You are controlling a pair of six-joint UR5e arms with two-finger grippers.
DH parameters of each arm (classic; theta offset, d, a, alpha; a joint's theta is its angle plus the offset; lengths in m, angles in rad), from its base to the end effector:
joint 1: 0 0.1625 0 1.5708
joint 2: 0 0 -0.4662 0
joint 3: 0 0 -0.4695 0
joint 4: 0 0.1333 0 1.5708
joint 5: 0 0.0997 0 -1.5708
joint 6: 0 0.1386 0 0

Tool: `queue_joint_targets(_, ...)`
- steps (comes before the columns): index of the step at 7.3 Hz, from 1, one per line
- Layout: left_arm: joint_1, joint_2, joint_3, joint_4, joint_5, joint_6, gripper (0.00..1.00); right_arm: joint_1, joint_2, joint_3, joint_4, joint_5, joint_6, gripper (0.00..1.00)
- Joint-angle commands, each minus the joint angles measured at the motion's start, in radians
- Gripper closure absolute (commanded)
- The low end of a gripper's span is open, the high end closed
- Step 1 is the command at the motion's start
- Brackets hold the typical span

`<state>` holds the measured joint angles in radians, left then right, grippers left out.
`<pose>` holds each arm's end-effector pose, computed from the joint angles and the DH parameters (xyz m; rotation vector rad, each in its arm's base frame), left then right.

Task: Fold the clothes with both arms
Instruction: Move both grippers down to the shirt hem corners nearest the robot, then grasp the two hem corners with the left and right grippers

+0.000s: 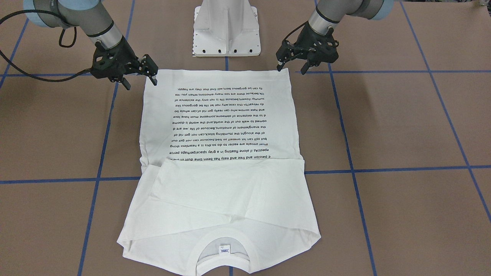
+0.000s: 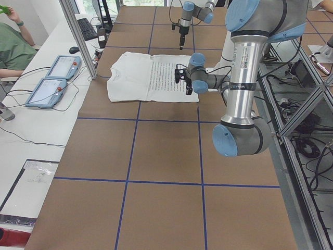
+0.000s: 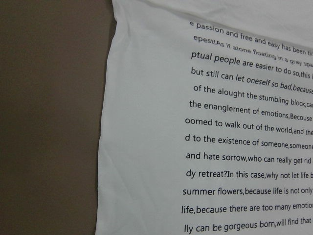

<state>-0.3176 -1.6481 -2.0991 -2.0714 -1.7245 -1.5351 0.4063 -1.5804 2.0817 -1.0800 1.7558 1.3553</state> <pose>0.5247 -0.2905 0.3323 0.0585 1.1120 -0.1672 -0.4864 -0.3266 0.3941 0.1412 -0.9935 0.0828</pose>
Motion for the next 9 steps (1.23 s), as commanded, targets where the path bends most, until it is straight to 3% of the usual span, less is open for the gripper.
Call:
queue_joint_targets(1,0.087,0.024,0.052,-0.079,0.056,-0.075,0.0,-0.064,-0.012,0.003,0.015,-0.061,0.039,0.0)
queue_joint_targets(3,0.095,0.022,0.158,-0.264,0.057,-0.196,0.22,-0.064,-0.012,0.004,0.015,-0.061,0.039,0.0)
queue_joint_targets(4,0.095,0.025,0.166,-0.266,0.057,-0.206,0.3,-0.064,-0.01,0.008,0.015,-0.061,0.039,0.0)
queue_joint_targets(9,0.104,0.025,0.185,-0.262,0.057,-0.206,0.3,-0.063,-0.01,0.011,0.015,-0.062,0.039,0.0)
